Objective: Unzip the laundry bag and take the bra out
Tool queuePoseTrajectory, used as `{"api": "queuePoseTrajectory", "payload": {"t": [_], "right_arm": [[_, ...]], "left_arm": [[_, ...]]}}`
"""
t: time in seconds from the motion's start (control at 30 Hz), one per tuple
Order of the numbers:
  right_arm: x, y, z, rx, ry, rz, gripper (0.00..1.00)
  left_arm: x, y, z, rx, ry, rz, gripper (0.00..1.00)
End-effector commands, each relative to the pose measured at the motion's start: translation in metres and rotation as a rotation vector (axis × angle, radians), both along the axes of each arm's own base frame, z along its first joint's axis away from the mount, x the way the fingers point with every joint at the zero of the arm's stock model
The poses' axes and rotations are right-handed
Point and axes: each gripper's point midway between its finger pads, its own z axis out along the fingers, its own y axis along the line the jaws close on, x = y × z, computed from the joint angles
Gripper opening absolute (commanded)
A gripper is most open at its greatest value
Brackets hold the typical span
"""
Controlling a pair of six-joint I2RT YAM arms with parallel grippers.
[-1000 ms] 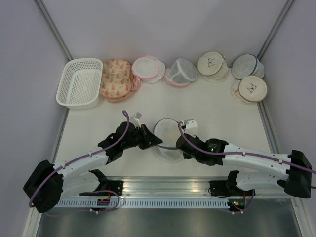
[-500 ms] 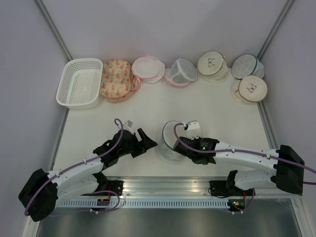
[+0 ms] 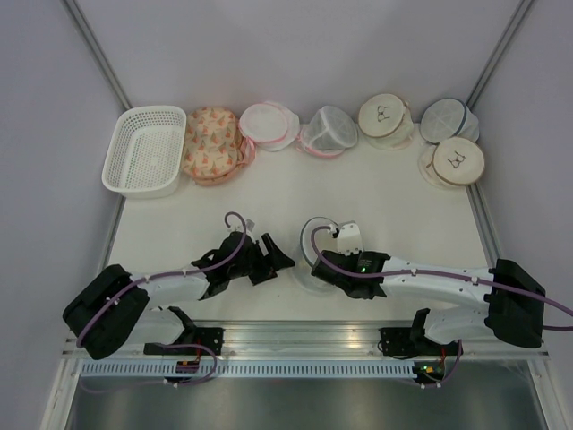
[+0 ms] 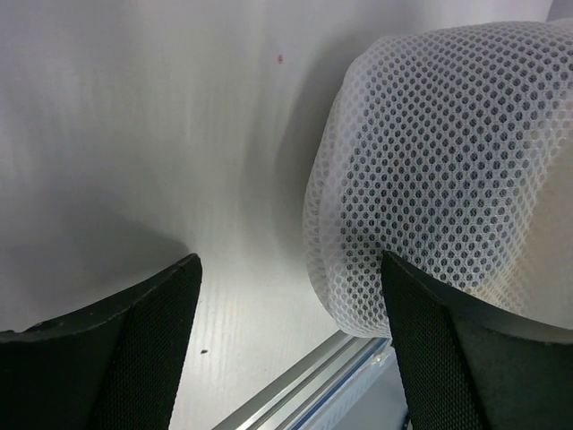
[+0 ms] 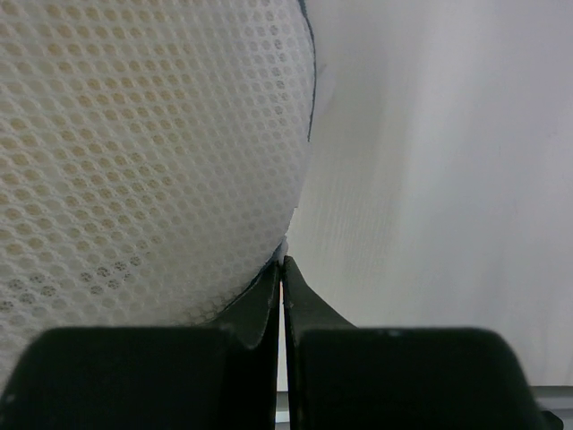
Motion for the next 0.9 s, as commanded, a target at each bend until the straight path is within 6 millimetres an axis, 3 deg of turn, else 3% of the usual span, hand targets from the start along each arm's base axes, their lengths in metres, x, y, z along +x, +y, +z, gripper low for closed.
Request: {"api": "queuePoseTrajectory", "payload": {"t": [0.0,0.3,0.57,0.73,0.77,0.87], "right_arm": [[0.001,0.004,-0.004,0.021,0.000,-0.010,0.01],[0.000,0.018,-0.011,0.080,0.017,0.025,0.00],[-0.002,0.027,-0.020,0.094,0.041,0.039,0.00],[-0.002,0.029,-0.022,0.100,0.049,0.046,0.00],[-0.002,0.030,-0.022,0.103,0.048,0.046,0.00],[-0.002,0.028,-0.020,0.098,0.045,0.043,0.01]], "left_arm": [[0.016,-0.033,0.037,-0.152,-0.069,-0.045,0.84],[0.015,-0.052,0.037,-0.232,-0.042,-0.084,0.52],[0.016,-0.070,0.040,-0.301,-0.026,-0.116,0.42],[0.013,-0.078,0.042,-0.343,-0.014,-0.138,0.18],[0.012,-0.078,0.040,-0.346,-0.005,-0.143,0.08],[0.011,-0.078,0.039,-0.352,-0.003,-0.144,0.02]]}}
